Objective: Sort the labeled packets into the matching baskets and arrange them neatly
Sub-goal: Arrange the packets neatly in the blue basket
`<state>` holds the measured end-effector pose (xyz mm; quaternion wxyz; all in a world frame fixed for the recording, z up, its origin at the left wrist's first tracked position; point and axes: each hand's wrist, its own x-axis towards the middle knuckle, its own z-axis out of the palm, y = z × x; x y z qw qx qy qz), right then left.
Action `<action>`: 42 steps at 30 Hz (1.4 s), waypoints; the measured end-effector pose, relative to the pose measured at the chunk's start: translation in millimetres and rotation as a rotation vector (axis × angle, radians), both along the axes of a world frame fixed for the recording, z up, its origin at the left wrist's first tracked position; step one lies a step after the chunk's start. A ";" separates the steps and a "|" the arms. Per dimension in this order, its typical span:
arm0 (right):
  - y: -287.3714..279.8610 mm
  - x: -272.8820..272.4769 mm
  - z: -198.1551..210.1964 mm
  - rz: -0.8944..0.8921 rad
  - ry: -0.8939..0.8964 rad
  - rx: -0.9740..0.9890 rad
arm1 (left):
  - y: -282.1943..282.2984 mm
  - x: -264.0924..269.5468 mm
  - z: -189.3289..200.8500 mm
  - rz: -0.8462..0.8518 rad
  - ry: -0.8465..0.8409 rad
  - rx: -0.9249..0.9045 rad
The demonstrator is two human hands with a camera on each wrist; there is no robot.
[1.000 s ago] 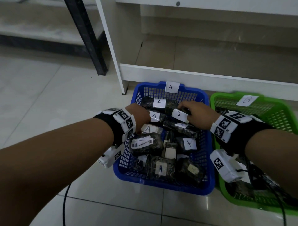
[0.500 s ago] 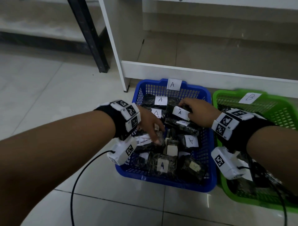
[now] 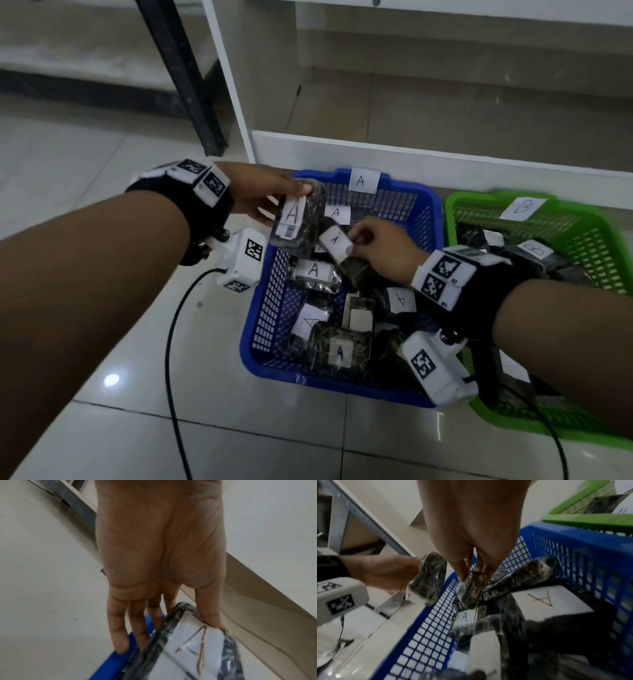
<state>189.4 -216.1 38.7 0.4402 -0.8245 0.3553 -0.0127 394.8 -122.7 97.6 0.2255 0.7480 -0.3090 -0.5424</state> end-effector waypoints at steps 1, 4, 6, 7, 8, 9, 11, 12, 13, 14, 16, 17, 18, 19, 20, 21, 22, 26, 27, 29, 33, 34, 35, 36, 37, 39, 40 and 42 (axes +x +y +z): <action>4.6 -1.0 -2.5 0.044 0.001 0.037 | 2.4 1.1 -2.1 0.032 0.008 -0.012; 16.4 -1.7 -4.3 0.157 -0.004 0.164 | 6.2 -0.6 -5.6 0.100 0.035 -0.048; 22.7 -3.1 -4.2 0.186 0.009 0.170 | 3.9 -3.5 -4.6 0.132 0.038 -0.086; 24.7 -3.8 -5.2 0.195 0.011 0.149 | 2.1 -5.1 -3.6 0.150 0.031 -0.103; 25.4 -3.9 -7.6 0.205 0.028 0.103 | -0.1 -6.7 -3.5 0.174 0.021 -0.119; 26.4 -3.8 -8.3 0.229 0.050 0.067 | -2.6 -8.7 -3.2 0.195 0.008 -0.133; 26.8 -3.1 -8.0 0.250 0.078 0.124 | -6.6 -11.2 -4.3 0.218 -0.012 -0.159; 25.8 -2.8 -7.7 0.246 0.073 0.184 | -8.1 -13.3 -4.9 0.217 -0.014 -0.174; 22.3 -1.9 -7.0 0.226 0.062 0.195 | -9.1 -15.5 -5.1 0.212 -0.013 -0.182; 17.8 -0.4 -4.6 0.184 0.052 0.139 | -9.6 -18.1 -5.0 0.204 -0.006 -0.190; 7.0 0.3 2.9 0.048 -0.021 0.004 | -11.1 -24.6 -4.4 0.201 -0.008 -0.209; 1.3 1.3 8.2 -0.033 -0.087 -0.001 | -11.8 -28.9 -4.2 0.206 -0.008 -0.218; -4.1 3.2 13.5 -0.113 -0.153 0.051 | -12.7 -33.2 -5.5 0.219 0.004 -0.226; -9.3 5.2 19.0 -0.173 -0.199 0.140 | -14.2 -37.8 -6.8 0.237 0.040 -0.229; -14.4 6.7 23.7 -0.208 -0.225 0.233 | -16.2 -43.2 -7.8 0.250 0.099 -0.236; -20.2 7.5 25.6 -0.207 -0.218 0.266 | -18.5 -49.8 -8.9 0.240 0.161 -0.245; -25.1 6.8 27.0 -0.181 -0.188 0.234 | -21.5 -57.1 -10.3 0.220 0.213 -0.256; -50.0 -6.2 25.5 -0.156 -0.147 0.042 | -30.0 -80.4 -19.5 0.199 0.234 -0.272; -57.8 -10.9 26.3 -0.158 -0.136 -0.024 | -30.5 -85.2 -21.1 0.177 0.204 -0.269; -71.9 -20.8 28.7 -0.170 -0.095 -0.189 | -29.7 -94.5 -23.8 -0.056 0.010 -0.233; -81.8 -34.6 26.9 -0.182 -0.087 -0.395 | -32.0 -115.4 -33.6 -0.561 -0.407 -0.183; -81.5 -35.9 26.0 -0.166 -0.091 -0.426 | -35.8 -117.6 -37.7 -0.607 -0.443 -0.172; -80.4 -36.1 25.2 -0.144 -0.092 -0.446 | -38.7 -119.0 -40.7 -0.650 -0.463 -0.154; -79.1 -35.7 23.7 -0.115 -0.089 -0.460 | -41.0 -119.1 -43.7 -0.698 -0.466 -0.116; -78.4 -34.7 21.7 -0.084 -0.078 -0.474 | -42.7 -119.0 -46.2 -0.747 -0.458 -0.080; -76.4 -33.1 14.6 -0.018 -0.040 -0.511 | -42.9 -117.6 -51.1 -0.822 -0.462 -0.060; -75.2 -32.5 10.4 0.016 -0.024 -0.527 | -41.7 -116.5 -53.9 -0.838 -0.484 -0.086; -76.1 -32.3 3.4 0.044 -0.014 -0.548 | -40.0 -114.7 -59.9 -0.835 -0.562 -0.137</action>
